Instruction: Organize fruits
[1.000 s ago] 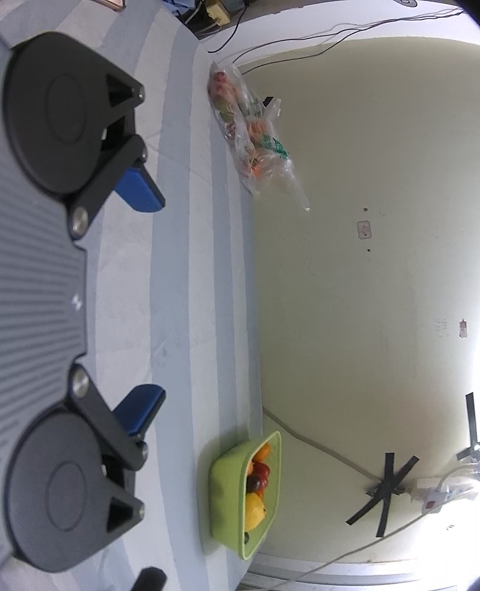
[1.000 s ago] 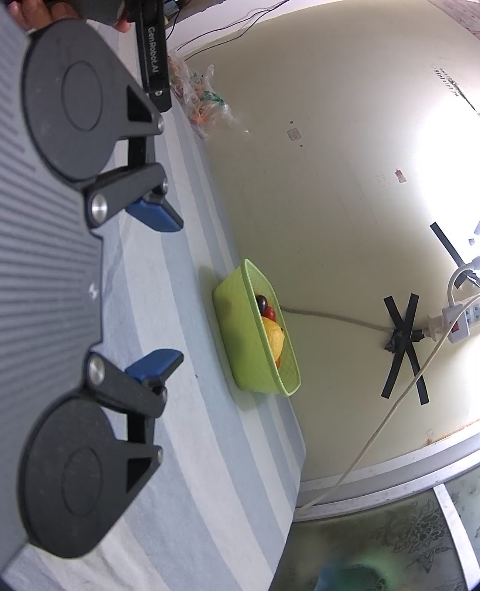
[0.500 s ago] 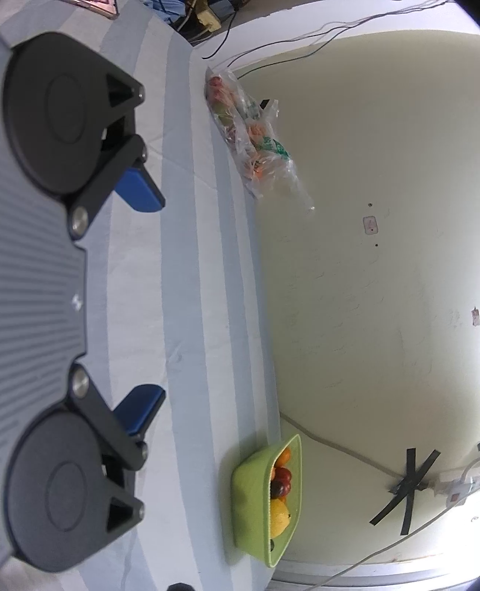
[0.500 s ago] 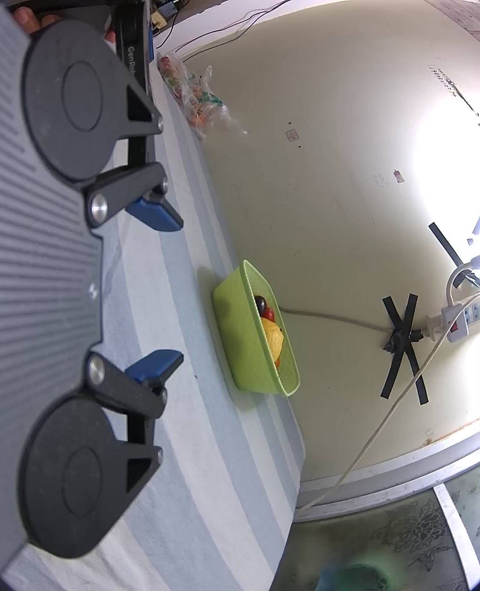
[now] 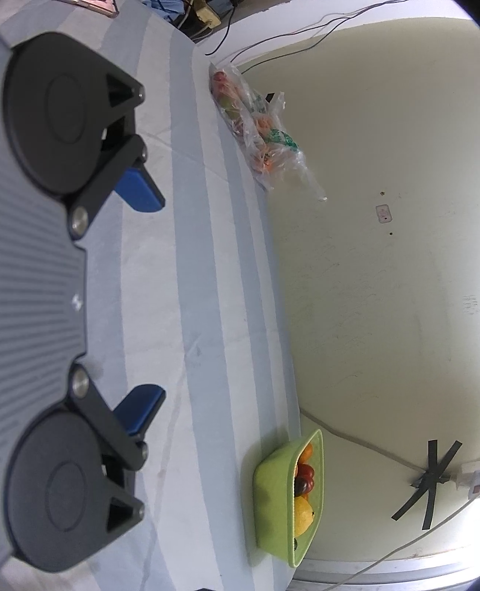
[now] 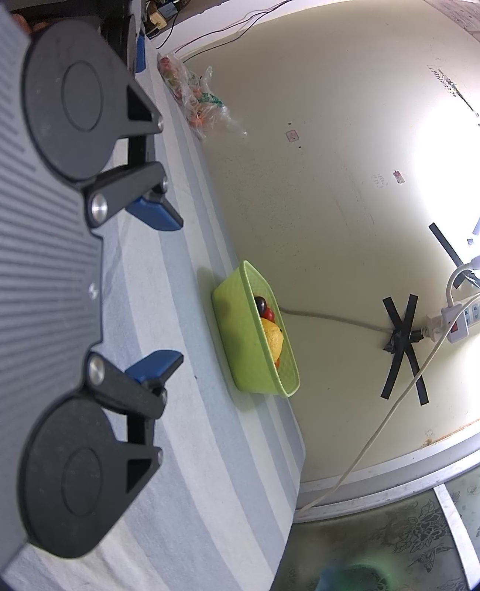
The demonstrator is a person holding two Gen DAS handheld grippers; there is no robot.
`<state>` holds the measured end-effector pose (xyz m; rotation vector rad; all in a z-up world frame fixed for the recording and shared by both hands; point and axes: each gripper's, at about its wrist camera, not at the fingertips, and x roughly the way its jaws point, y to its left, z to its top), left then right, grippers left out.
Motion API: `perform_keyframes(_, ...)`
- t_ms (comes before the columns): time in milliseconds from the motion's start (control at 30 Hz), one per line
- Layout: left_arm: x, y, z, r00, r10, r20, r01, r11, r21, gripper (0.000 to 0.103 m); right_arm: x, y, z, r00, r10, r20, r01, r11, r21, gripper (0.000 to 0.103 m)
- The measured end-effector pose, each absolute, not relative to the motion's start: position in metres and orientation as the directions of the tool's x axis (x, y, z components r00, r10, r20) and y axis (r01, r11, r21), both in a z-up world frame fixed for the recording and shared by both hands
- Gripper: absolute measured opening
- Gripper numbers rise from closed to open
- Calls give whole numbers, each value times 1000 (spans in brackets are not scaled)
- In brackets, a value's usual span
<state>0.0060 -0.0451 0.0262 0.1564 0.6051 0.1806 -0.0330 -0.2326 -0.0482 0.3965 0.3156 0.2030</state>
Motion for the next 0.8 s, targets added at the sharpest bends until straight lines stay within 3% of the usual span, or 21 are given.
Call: perform_keyframes(800,2,-56,22,820,122,-559,-25,984,179,103,-33,-233,-48,931,255,-260,-134,903,409,74)
